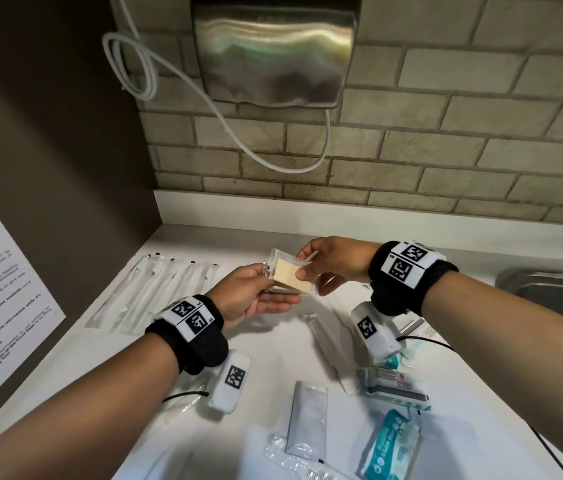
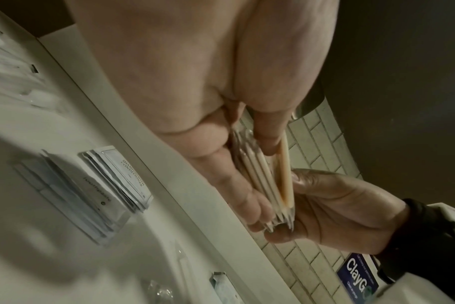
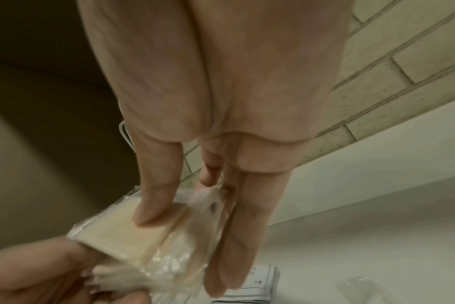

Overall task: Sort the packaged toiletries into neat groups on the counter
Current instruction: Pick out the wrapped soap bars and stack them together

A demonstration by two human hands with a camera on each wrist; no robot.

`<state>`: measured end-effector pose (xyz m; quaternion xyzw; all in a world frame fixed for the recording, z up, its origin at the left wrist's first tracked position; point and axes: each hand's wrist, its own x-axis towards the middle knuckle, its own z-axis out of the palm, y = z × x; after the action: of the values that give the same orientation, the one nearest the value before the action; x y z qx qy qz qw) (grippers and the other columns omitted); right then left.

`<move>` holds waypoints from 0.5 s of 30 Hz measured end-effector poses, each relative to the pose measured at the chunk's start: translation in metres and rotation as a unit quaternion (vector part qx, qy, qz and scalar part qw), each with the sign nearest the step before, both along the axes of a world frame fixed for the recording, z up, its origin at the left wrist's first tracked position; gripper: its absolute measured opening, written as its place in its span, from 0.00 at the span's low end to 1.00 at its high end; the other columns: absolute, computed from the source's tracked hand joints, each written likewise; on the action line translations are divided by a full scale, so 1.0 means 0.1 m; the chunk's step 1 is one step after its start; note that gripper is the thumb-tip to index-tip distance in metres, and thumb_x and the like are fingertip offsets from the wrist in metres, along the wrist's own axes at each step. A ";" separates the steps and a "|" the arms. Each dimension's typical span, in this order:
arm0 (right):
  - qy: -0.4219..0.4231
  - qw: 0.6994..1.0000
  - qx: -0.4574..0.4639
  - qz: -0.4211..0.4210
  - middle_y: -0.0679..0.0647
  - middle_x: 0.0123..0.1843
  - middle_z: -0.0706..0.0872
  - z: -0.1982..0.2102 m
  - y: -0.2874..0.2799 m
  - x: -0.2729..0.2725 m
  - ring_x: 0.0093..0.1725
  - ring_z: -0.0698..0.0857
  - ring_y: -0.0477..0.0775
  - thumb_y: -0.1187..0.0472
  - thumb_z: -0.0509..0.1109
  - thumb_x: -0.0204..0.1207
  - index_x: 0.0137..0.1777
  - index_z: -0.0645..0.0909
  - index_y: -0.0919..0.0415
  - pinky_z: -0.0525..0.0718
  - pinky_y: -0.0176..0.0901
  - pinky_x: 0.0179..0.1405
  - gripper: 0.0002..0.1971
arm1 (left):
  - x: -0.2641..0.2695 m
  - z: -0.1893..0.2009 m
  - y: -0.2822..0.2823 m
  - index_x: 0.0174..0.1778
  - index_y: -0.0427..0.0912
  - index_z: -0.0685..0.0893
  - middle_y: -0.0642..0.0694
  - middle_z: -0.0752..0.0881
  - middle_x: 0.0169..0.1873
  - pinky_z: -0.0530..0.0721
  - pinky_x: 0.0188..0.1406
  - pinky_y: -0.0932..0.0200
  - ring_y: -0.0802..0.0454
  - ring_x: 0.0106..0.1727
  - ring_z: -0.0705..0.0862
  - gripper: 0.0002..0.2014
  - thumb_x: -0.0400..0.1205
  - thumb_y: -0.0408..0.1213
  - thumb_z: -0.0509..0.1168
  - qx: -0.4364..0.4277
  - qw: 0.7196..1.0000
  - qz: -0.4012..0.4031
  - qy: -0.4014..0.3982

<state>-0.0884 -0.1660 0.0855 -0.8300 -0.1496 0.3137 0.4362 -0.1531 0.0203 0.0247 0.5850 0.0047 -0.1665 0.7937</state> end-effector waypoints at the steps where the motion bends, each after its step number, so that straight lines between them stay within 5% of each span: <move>1: 0.000 1.000 -0.001 0.001 0.61 0.48 0.84 -0.01 0.01 0.00 0.34 0.84 0.54 0.64 0.75 0.74 0.58 0.77 0.59 0.88 0.44 0.37 0.14 | -0.02 0.01 0.01 0.63 0.32 0.78 0.28 0.89 0.51 0.89 0.50 0.49 0.39 0.47 0.91 0.14 0.89 0.31 0.50 -0.004 1.000 0.002 0.008; 8: -0.009 1.000 -0.004 0.004 0.59 0.42 0.82 -0.07 0.19 -0.04 0.34 0.83 0.56 0.64 0.77 0.72 0.53 0.78 0.59 0.89 0.47 0.41 0.13 | -0.07 0.08 0.21 0.66 0.31 0.79 0.23 0.85 0.57 0.86 0.54 0.45 0.33 0.50 0.89 0.26 0.87 0.49 0.48 -0.026 0.998 -0.042 0.046; 11: -0.022 1.000 -0.011 0.017 0.60 0.44 0.83 -0.09 0.32 -0.10 0.37 0.84 0.57 0.66 0.77 0.73 0.53 0.78 0.60 0.89 0.49 0.44 0.13 | -0.08 0.04 0.30 0.67 0.31 0.77 0.27 0.87 0.55 0.89 0.46 0.50 0.37 0.49 0.90 0.20 0.86 0.43 0.60 0.080 0.996 -0.020 0.020; 15: -0.048 0.997 -0.053 0.042 0.59 0.53 0.82 -0.19 0.57 -0.21 0.44 0.85 0.57 0.67 0.78 0.71 0.61 0.75 0.64 0.90 0.49 0.46 0.20 | -0.10 -0.03 0.58 0.59 0.39 0.84 0.43 0.90 0.45 0.81 0.39 0.62 0.50 0.45 0.87 0.12 0.82 0.37 0.68 0.249 0.967 -0.031 -0.049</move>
<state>-0.1096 -0.1094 0.0668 -0.8591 -0.1888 0.2989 0.3702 -0.1636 0.0779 0.0214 0.7716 -0.0111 -0.1553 0.6168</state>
